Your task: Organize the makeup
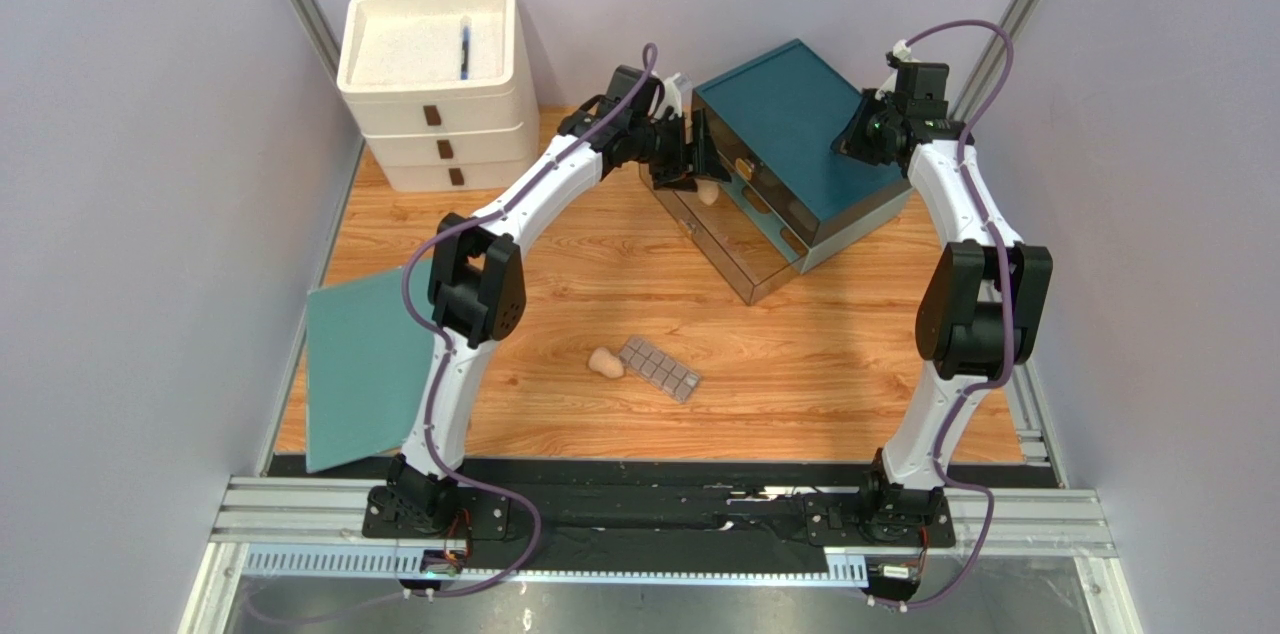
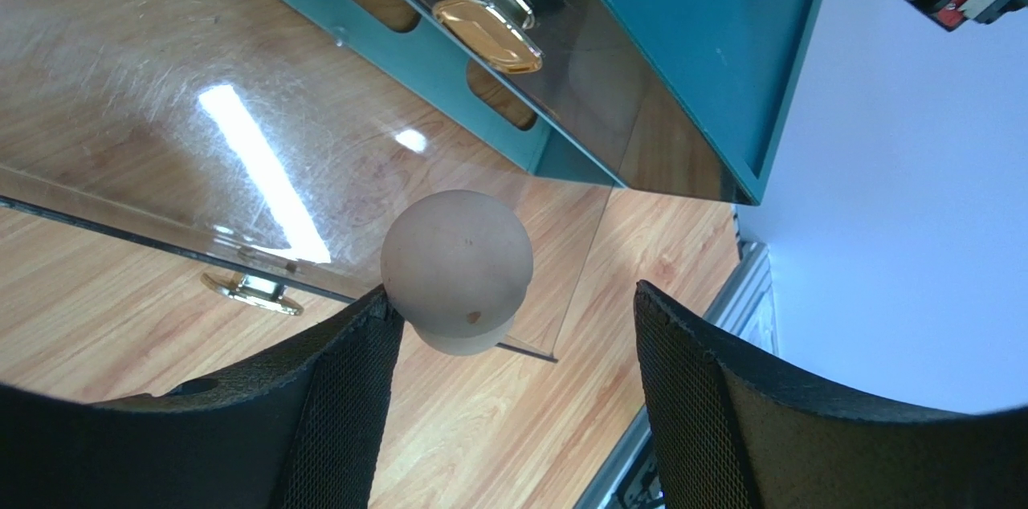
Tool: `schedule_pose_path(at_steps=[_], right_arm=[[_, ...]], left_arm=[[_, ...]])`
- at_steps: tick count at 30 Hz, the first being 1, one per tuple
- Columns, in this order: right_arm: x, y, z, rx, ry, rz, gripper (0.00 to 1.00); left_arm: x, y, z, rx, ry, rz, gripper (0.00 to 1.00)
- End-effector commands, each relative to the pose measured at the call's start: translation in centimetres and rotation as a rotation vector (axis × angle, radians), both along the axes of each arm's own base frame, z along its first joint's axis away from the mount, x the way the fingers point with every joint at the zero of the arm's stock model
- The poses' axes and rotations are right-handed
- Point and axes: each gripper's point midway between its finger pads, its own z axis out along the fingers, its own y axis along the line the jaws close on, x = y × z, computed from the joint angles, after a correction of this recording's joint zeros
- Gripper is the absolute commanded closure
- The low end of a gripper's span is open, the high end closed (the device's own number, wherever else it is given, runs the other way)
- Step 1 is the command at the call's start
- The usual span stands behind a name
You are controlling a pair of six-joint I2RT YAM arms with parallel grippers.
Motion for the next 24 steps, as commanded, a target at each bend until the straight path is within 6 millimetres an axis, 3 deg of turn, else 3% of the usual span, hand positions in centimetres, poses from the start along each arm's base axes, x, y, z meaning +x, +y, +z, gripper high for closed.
schedule_pose_path(at_steps=[1,2,3,12,16,17,18,20,21,22,23,24], right_arm=[[-5.8,1.8,-8.9,0.031,0.345,0.049,1.00],[-5.8,1.8,-8.9,0.029,0.345,0.049,1.00],[-5.9,1.8,-8.8,0.029,0.344,0.049,1.00],[-6.2,1.9,-8.7,0.034,0.342,0.052,1.00],[-6.4,1.9,-8.5,0.034,0.339,0.052,1.00],[-6.4,1.9,-8.5,0.033,0.339,0.053,1.00],[-6.4,1.9,-8.4,0.035,0.336,0.053,1.00],[-6.5,2.0,-8.4,0.035,0.337,0.055,1.00],[-6.6,2.0,-8.4,0.036,0.340,0.057,1.00],[-6.6,2.0,-8.2,0.035,0.337,0.063,1.00],[-6.7,2.0,-8.1,0.034,0.336,0.062,1.00],[-6.8,2.0,-8.1,0.030,0.334,0.066,1.00]], left_arm=[[0.5,-1.0,2.9,-0.072,-0.053,-0.026,0.25],[0.5,-1.0,2.9,-0.072,-0.052,-0.027,0.12],[0.4,-1.0,2.8,-0.073,-0.048,-0.029,0.11],[0.4,-1.2,3.4,-0.090,-0.053,-0.031,0.10],[-0.3,-0.1,2.8,-0.038,-0.045,-0.031,0.11],[-0.7,0.6,2.5,-0.009,-0.054,-0.042,0.12],[-1.1,1.3,3.4,0.014,-0.078,-0.033,0.12],[-2.8,3.4,1.0,0.118,-0.053,-0.054,0.12],[-3.4,4.7,2.0,0.161,-0.087,-0.031,0.12],[-4.8,6.1,-0.3,0.225,-0.042,-0.035,0.12],[-5.9,7.4,-1.1,0.280,-0.039,-0.052,0.12],[-6.8,8.7,-0.1,0.312,-0.069,-0.035,0.12]])
